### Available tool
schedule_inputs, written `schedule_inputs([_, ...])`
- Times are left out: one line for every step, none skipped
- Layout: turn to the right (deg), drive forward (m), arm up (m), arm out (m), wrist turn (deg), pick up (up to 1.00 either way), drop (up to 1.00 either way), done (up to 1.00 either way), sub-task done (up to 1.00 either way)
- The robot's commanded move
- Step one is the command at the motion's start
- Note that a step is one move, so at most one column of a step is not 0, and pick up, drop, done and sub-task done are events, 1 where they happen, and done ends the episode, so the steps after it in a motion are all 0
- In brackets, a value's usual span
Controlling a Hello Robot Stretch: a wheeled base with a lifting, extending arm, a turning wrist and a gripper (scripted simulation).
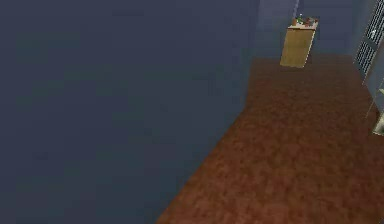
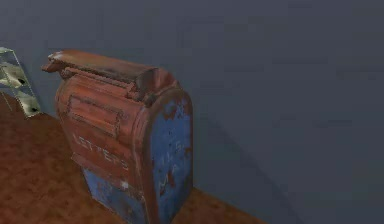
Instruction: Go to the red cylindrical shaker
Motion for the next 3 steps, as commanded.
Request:
schedule_inputs([0.0, 0.25, 0.00, 0.00, 0.0, 0.00, 0.00, 0.00, 0.00])
schedule_inputs([30.0, 0.00, 0.00, 0.00, 0.0, 0.00, 0.00, 0.00, 0.00])
schedule_inputs([0.0, 1.00, 0.00, 0.00, 0.0, 0.00, 0.00, 0.00, 0.00])
